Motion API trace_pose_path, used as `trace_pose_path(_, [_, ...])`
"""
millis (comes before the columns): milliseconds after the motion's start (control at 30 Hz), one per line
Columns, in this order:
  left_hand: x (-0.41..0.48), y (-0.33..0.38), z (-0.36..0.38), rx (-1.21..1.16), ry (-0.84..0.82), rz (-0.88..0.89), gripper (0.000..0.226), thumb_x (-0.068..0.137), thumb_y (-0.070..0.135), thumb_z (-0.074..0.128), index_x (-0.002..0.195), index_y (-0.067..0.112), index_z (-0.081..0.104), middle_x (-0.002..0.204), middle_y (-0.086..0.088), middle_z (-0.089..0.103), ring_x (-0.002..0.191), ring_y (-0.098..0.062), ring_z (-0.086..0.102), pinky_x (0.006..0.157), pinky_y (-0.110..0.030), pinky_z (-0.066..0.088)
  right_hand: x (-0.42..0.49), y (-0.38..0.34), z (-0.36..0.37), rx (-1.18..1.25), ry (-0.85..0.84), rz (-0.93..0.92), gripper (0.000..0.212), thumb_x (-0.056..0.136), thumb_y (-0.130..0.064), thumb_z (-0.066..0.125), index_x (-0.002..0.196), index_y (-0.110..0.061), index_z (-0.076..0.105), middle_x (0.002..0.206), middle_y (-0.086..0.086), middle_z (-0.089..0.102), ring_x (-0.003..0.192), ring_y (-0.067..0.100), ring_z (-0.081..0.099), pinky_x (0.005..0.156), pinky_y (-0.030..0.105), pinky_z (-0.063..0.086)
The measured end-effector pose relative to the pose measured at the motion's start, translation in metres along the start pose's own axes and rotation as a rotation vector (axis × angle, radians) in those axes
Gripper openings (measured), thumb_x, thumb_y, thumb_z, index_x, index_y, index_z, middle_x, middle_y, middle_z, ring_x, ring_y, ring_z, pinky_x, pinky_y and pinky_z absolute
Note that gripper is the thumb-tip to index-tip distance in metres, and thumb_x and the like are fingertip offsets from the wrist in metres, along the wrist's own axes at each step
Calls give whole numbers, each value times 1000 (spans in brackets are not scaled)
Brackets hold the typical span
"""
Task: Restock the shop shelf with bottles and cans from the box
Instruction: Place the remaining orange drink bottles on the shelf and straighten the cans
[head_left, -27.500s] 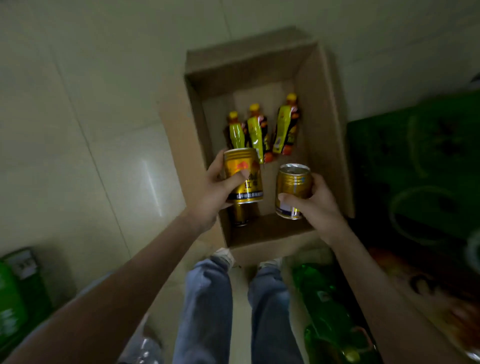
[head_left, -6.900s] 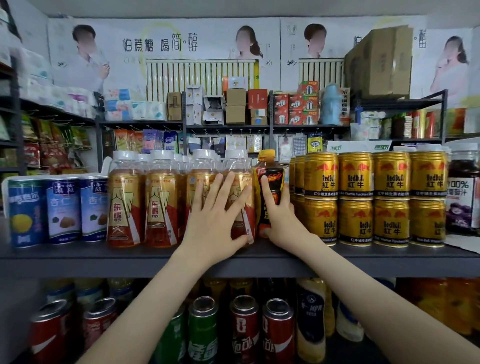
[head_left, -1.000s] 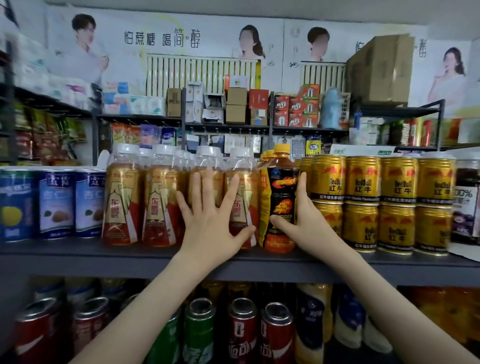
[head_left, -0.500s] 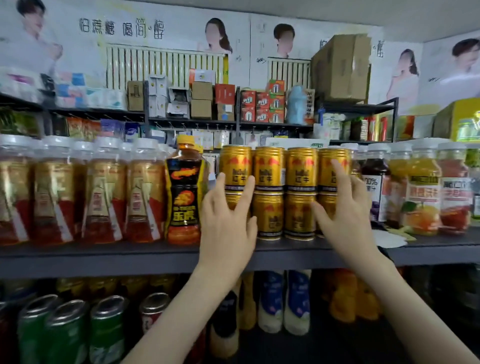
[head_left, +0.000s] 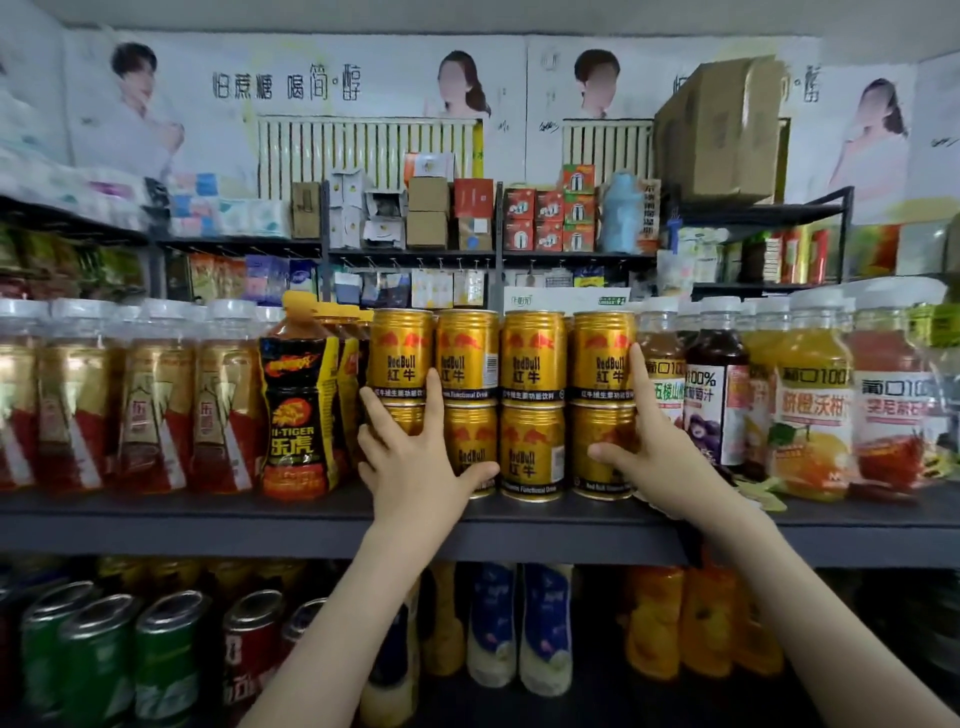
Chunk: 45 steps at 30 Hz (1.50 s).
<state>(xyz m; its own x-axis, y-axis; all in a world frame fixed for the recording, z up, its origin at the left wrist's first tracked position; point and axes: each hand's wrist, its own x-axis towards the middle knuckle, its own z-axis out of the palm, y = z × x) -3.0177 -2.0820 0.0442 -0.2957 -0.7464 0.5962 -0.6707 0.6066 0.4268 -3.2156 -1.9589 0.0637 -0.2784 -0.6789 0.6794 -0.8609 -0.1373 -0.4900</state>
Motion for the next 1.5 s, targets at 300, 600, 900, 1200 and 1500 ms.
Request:
trace_pose_path(300, [-1,7,-1,9,-18,-39,111,76,69,58,143,43,-26,145,-21,-39,140,-50,-6,110,-61,18,-1,-3,5,3,30,26,106,88,-17,67,146,-44,-17,160,1,15,143,22,24,113,40,25])
trace_pose_path(600, [-4,5,1,57,38,24,113,79,68,57,137,41,-37,143,-16,-46,138,-46,-27,110,-66,6,-23,-65,68,-411,256,-78,94,80,-51,67,151,-20,14,131,10,40,118,26,40,94,30,37])
trace_pose_path(900, [-7,-4,-1,111,107,354,106,89,35,63,143,34,-28,152,-9,-32,142,-33,-25,112,-48,-12,-13,-62,80,-389,232,23,93,89,-24,65,152,-25,-2,137,13,34,120,29,40,99,34,37])
trace_pose_path(1200, [-16,7,6,-90,108,336,83,96,19,55,151,36,-4,158,-11,-3,146,-26,7,111,-34,30,-10,-42,69,-530,356,-85,88,77,-19,78,150,-19,28,133,21,41,114,36,42,89,48,40])
trace_pose_path(1500, [-14,32,20,23,147,180,96,93,11,58,149,37,-16,152,-24,3,135,-35,13,111,-40,30,-1,-18,16,-241,132,46,103,86,-31,69,141,-55,-15,157,15,10,138,33,31,108,54,33])
